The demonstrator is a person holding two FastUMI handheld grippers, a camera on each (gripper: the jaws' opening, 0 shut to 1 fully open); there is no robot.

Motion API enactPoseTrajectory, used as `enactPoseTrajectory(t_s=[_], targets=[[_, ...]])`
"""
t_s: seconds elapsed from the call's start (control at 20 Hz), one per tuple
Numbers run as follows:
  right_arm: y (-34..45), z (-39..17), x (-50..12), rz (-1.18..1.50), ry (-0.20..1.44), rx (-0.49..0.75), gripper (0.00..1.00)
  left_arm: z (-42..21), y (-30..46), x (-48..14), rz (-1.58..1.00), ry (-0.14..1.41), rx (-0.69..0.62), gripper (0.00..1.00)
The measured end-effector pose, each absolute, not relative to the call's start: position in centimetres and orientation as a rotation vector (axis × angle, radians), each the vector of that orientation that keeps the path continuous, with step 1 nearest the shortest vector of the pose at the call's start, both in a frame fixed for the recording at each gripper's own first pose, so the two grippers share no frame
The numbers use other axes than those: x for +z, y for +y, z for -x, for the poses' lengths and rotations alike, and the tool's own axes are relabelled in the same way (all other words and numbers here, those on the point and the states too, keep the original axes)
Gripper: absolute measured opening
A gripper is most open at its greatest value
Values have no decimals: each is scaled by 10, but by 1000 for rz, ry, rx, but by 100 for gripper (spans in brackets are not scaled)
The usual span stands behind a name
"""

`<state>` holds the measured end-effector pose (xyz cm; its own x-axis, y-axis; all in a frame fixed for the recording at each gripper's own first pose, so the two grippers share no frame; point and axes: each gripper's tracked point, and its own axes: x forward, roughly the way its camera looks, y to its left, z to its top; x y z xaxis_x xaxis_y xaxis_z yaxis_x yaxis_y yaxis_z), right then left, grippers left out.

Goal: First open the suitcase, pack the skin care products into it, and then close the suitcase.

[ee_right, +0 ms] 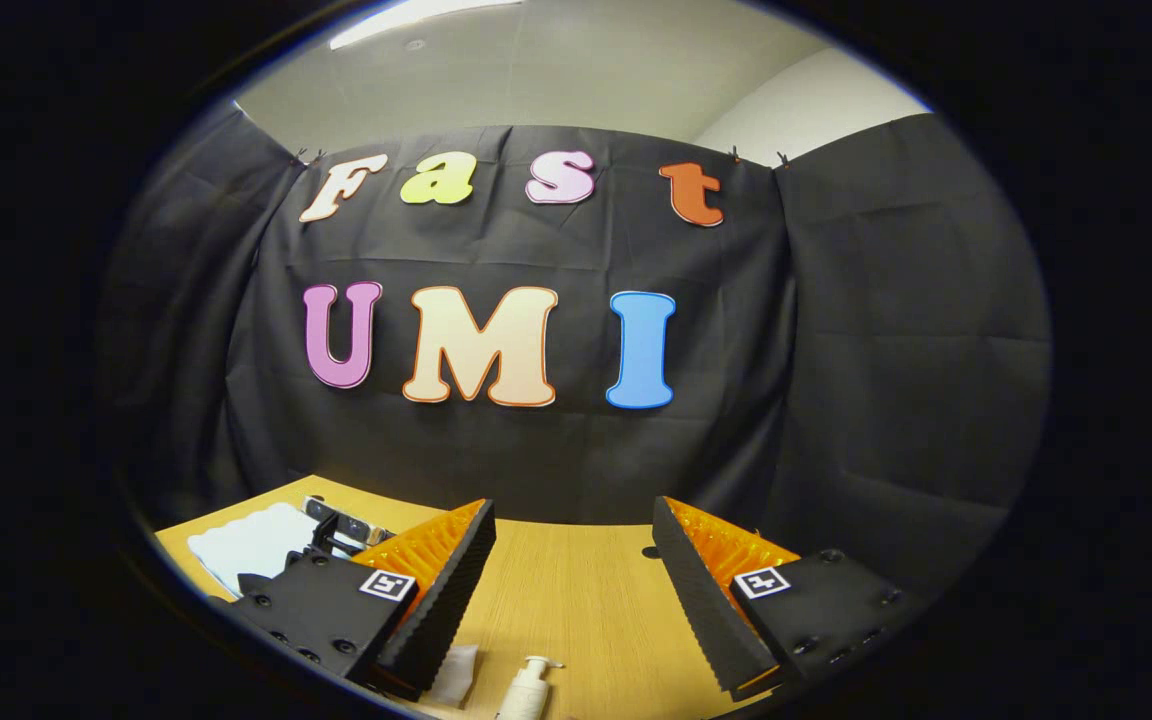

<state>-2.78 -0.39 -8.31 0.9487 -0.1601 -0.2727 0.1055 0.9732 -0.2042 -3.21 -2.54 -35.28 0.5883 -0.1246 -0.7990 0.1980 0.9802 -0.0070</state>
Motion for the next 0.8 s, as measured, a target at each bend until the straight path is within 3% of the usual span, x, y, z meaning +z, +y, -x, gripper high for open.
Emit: enactPoseTrajectory(t_s=[0.1,0.3,0.4,0.45,0.7,0.8], targets=[[-4,29,-84,200,295,-131,99,35,-31,-358,-73,950,-204,93],[-2,29,-83,222,293,-117,100,33,-28,-356,-90,957,-212,80],[-1,30,-83,227,292,-111,100,32,-22,-350,-85,952,-193,67],[0,30,-84,225,291,-107,100,29,-20,-348,-78,947,-182,54],[2,30,-82,207,282,-90,100,30,-7,-350,-54,976,-159,13],[3,31,-82,201,276,-84,100,29,-7,-351,-54,991,-176,6]])
